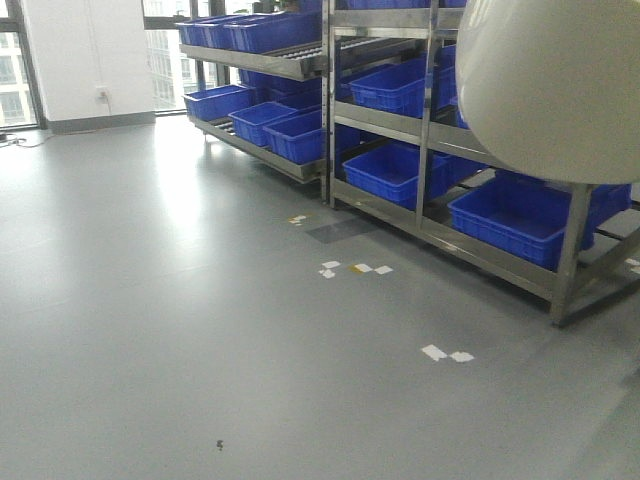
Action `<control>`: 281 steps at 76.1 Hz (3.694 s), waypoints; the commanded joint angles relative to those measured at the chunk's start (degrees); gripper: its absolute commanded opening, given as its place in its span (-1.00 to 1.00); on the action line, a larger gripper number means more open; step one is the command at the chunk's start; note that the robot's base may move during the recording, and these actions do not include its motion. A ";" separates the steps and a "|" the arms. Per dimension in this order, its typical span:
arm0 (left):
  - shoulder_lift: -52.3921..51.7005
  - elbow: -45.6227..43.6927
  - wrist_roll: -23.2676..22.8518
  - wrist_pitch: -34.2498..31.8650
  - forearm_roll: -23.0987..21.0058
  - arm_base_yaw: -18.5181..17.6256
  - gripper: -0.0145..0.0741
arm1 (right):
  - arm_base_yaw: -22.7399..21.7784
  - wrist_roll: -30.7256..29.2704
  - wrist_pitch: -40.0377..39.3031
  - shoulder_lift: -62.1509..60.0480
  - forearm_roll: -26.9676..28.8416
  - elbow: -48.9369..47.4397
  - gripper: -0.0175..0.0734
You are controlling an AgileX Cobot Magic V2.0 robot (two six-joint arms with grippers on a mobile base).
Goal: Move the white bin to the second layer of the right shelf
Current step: 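Drive the base past the racks of blue crates holding the bin, then drive the base along the racks toward the windows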
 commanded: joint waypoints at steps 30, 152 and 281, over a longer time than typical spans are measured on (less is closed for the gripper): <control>-0.80 2.11 -0.30 -5.01 0.00 -0.33 -0.48 | -0.41 0.01 -5.87 -0.37 -0.64 -1.75 -0.49; -0.80 2.11 -0.30 -5.01 0.00 -0.33 -0.48 | -0.41 0.01 -5.87 -0.37 -0.64 -1.75 -0.49; -0.80 2.11 -0.30 -5.01 0.00 -0.33 -0.48 | -0.41 0.01 -5.87 -0.37 -0.64 -1.75 -0.49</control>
